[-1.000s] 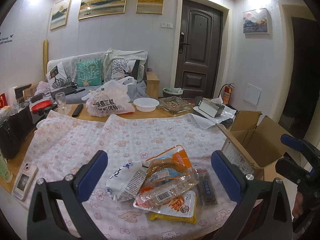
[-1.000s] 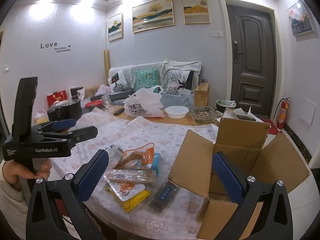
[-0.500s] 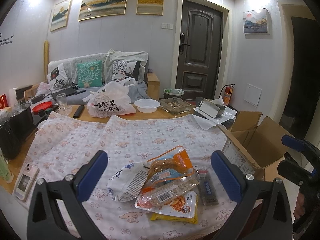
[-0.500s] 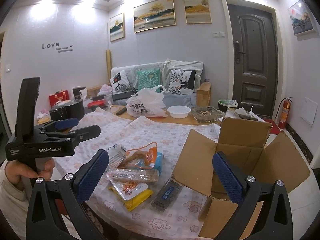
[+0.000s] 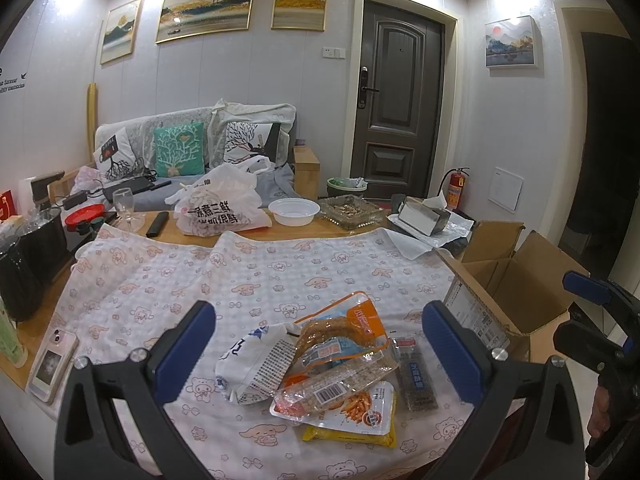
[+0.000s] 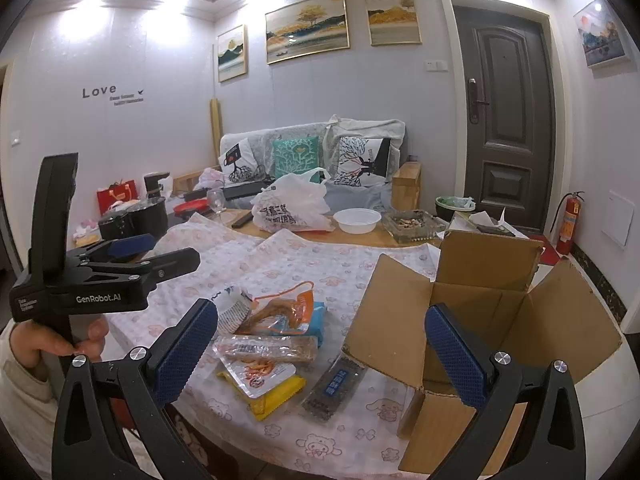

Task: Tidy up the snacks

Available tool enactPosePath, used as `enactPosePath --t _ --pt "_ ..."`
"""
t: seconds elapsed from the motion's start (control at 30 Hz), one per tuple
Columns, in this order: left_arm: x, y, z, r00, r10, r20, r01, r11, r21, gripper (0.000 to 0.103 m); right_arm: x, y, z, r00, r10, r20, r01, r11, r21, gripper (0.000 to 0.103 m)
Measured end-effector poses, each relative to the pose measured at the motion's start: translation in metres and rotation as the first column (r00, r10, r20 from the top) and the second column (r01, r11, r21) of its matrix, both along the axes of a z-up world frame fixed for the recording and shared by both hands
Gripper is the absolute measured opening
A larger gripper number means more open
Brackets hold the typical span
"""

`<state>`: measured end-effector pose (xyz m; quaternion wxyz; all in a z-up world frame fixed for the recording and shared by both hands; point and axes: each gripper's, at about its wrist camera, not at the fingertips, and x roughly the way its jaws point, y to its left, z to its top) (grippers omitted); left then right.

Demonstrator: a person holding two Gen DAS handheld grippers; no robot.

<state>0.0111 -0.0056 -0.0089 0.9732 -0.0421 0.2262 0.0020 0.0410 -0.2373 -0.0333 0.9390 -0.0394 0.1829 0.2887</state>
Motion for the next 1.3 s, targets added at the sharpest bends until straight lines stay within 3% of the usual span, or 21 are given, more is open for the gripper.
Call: enactPosePath --t 0.43,0.77,0.9,0.93,1.0,1.1,1.2,1.3 --pt "0.0 0.0 0.0 1.0 -0.001 0.0 0.001 1.0 0.0 0.102 0.0 0.0 0.001 1.0 -0.014 0.004 0.014 1.0 0.003 0.103" --pt "0.001 -0.002 -0.001 1.0 -0.016 -0.01 0.016 1.0 -0.002 0.102 -0.017 0.014 0.003 0.998 -0.038 0.055 0.04 0.999 -0.03 0.103" --pt "0.001 0.0 -0.003 0.999 -0.049 -0.017 0.049 0.999 -0.008 0.102 -0.015 0.017 0.0 1.0 -0.012 0.027 0.012 1.0 -0.012 0.102" --pt "0.002 0.0 -0.004 0.998 -0.056 -0.015 0.056 0.998 -0.009 0.102 -0.015 0.018 -0.004 1.0 -0.001 0.013 0.001 1.0 -0.006 0.1" --pt "0.004 0.0 -0.008 0.996 -0.085 -0.015 0.085 0.996 -0.009 0.102 -0.014 0.024 -0.015 0.999 0.03 -0.024 -0.03 1.0 -0.004 0.082" --pt "0.01 0.001 -0.016 0.99 -0.135 -0.031 0.135 0.991 -0.01 0.102 -0.009 0.031 -0.035 0.996 0.046 -0.078 -0.047 0.999 -0.015 0.066" --pt "0.02 0.002 -0.026 0.987 -0.152 -0.059 0.152 0.988 -0.007 0.102 0.003 0.035 -0.064 0.983 0.044 -0.178 -0.045 0.999 0.001 0.052" --pt "0.034 0.007 -0.04 0.982 -0.164 -0.094 0.163 0.987 -0.018 0.102 0.019 0.038 -0.095 0.966 -0.021 -0.258 0.013 0.999 -0.031 0.045"
